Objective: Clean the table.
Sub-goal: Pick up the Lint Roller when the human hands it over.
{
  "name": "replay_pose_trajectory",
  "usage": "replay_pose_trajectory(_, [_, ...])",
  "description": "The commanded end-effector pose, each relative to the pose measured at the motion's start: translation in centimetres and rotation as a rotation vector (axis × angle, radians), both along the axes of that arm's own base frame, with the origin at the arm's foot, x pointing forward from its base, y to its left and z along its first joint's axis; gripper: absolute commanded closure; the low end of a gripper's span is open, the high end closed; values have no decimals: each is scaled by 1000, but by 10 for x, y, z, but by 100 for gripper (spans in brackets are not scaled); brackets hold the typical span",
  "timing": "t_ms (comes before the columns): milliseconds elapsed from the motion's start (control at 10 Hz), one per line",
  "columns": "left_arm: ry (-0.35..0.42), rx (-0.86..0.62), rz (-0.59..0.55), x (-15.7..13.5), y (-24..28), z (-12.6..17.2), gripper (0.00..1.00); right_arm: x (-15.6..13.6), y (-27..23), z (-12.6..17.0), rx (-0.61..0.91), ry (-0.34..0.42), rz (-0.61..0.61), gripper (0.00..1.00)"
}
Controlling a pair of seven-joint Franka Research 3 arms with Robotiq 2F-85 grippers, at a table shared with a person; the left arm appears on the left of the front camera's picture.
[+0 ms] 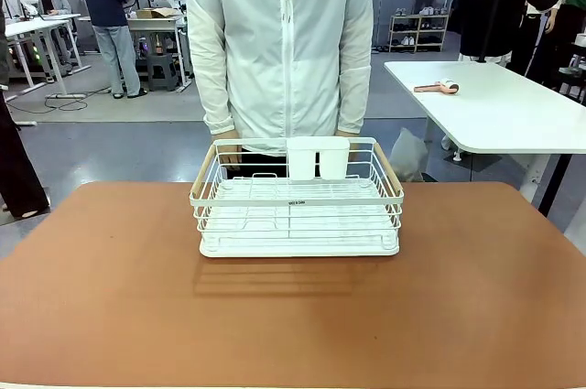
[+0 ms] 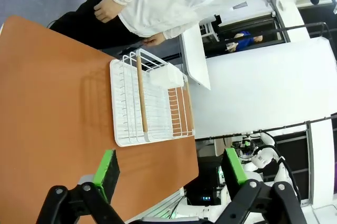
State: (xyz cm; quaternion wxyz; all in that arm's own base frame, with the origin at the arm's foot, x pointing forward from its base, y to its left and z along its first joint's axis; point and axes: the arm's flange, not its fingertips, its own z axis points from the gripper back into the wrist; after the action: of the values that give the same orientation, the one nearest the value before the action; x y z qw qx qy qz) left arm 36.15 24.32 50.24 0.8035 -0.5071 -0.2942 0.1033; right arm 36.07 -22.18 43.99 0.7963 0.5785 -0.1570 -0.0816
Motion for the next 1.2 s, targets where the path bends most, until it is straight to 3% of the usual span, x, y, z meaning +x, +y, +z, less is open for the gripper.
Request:
replay_pose_trajectory(0, [-18,38,-41,11,-21,5,0,8,19,8,-31,-51,20,0])
replay_pose_trajectory(100, [0,0,0,0,0,0,0,0,0,0,0,0,0,0])
replay_pose_trajectory(1100, [0,0,0,0,0,0,0,0,0,0,0,0,0,0])
